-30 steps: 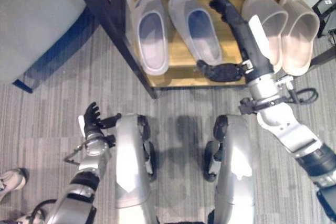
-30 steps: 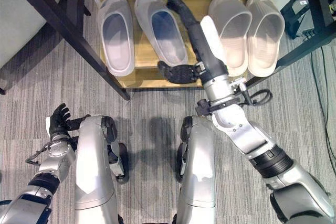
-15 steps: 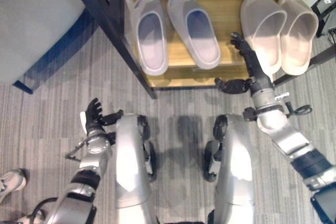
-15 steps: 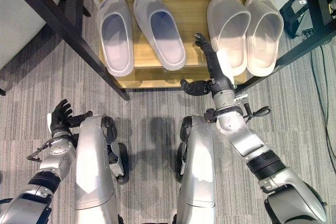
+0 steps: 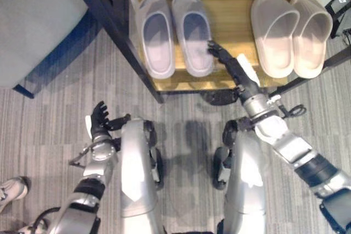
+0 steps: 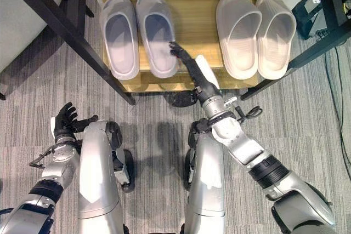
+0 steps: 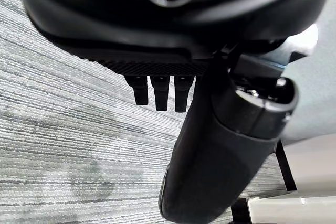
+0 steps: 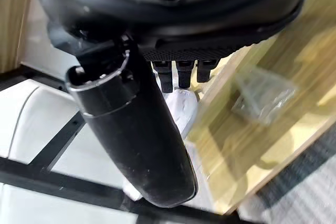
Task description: Arrange the slippers neatly on the shoe rack.
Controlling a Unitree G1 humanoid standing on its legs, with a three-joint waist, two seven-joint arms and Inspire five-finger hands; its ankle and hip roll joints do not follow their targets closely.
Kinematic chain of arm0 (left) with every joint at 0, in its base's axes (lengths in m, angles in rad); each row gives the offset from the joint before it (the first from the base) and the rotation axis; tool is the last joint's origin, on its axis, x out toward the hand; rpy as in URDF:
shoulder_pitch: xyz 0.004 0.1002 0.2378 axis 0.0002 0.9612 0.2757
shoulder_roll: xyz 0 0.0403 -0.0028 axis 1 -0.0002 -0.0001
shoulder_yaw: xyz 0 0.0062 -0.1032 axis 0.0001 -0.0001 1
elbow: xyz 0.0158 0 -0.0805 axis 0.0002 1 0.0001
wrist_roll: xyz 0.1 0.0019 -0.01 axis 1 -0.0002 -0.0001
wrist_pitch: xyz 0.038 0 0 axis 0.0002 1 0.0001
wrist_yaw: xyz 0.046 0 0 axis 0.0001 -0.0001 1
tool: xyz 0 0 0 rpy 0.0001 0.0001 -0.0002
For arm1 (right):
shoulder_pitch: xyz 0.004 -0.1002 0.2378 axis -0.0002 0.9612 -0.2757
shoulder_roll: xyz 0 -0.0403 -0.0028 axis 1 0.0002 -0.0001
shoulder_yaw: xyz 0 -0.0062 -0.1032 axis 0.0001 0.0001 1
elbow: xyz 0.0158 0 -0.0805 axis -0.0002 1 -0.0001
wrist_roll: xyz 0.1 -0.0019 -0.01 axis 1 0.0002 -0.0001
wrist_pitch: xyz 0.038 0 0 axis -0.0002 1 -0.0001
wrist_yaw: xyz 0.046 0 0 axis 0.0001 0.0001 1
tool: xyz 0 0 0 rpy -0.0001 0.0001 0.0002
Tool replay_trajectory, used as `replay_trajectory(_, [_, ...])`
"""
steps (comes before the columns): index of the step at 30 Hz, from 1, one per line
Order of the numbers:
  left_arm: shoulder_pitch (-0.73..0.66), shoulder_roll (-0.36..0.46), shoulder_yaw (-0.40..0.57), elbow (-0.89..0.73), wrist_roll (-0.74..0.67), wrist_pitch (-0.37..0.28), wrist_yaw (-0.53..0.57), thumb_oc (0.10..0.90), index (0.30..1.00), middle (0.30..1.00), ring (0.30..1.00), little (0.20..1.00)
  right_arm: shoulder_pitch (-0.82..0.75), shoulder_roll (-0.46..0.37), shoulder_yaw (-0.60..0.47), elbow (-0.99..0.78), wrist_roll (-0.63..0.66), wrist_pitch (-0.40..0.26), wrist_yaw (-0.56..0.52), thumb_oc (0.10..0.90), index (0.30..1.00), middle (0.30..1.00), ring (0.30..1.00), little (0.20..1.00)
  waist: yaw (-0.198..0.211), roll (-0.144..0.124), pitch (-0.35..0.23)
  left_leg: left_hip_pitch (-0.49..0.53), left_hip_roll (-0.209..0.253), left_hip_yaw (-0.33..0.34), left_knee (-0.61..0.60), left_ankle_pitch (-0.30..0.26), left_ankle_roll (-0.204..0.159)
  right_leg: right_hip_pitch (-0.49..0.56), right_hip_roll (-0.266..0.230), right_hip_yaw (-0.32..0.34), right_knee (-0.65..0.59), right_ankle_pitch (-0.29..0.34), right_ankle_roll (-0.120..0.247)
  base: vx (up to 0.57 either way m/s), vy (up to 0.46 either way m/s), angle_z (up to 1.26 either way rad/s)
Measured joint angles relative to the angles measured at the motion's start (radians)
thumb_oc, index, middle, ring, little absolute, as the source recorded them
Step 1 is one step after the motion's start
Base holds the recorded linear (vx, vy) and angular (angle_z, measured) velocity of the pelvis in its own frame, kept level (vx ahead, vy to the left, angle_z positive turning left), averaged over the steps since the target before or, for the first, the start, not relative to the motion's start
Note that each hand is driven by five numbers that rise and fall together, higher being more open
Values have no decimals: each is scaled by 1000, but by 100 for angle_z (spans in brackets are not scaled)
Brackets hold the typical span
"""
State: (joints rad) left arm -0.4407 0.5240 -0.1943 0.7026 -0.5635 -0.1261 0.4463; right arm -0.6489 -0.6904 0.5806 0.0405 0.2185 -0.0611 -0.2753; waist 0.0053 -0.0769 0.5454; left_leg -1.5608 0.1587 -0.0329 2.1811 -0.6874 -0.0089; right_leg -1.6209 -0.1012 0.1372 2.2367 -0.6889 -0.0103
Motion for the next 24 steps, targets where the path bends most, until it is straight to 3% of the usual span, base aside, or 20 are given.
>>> replay_trajectory(11, [1, -2, -1, -3, 21, 16, 2, 800, 900, 900, 900, 900, -29, 16, 36, 3, 11, 9, -12, 800, 900, 900, 900, 900, -2, 1, 0, 7, 0, 0, -2, -2, -5, 3, 0, 0, 0, 0, -1, 0, 0, 0])
replay_trajectory(17, [-6, -19, 5, 5, 21, 15, 49, 800, 900, 900, 900, 900, -29, 29, -1, 33, -166, 32, -114, 800, 900, 900, 900, 900, 1, 1, 0, 8, -1, 1, -5, -3, -6, 3, -1, 1, 0, -2, -4, 1, 13, 0])
replay_trajectory(21, [-4, -12, 59, -51, 23, -7, 117, 800, 900, 900, 900, 900, -8, 46, -125, 51, -310, 56, -236, 800, 900, 900, 900, 900, 2, 2, 0, 8, -1, 3, -7, -3, -7, 3, 0, 2, -2, -2, -5, 0, 0, 0])
replay_trajectory(24, [37, -1, 129, -166, 86, -42, 176, 800, 900, 900, 900, 900, 36, 41, -251, -18, -494, 67, -341, 800, 900, 900, 900, 900, 5, 2, 0, 9, -1, 5, -16, -4, -8, 2, 0, 1, -10, -3, -5, 0, 0, 0])
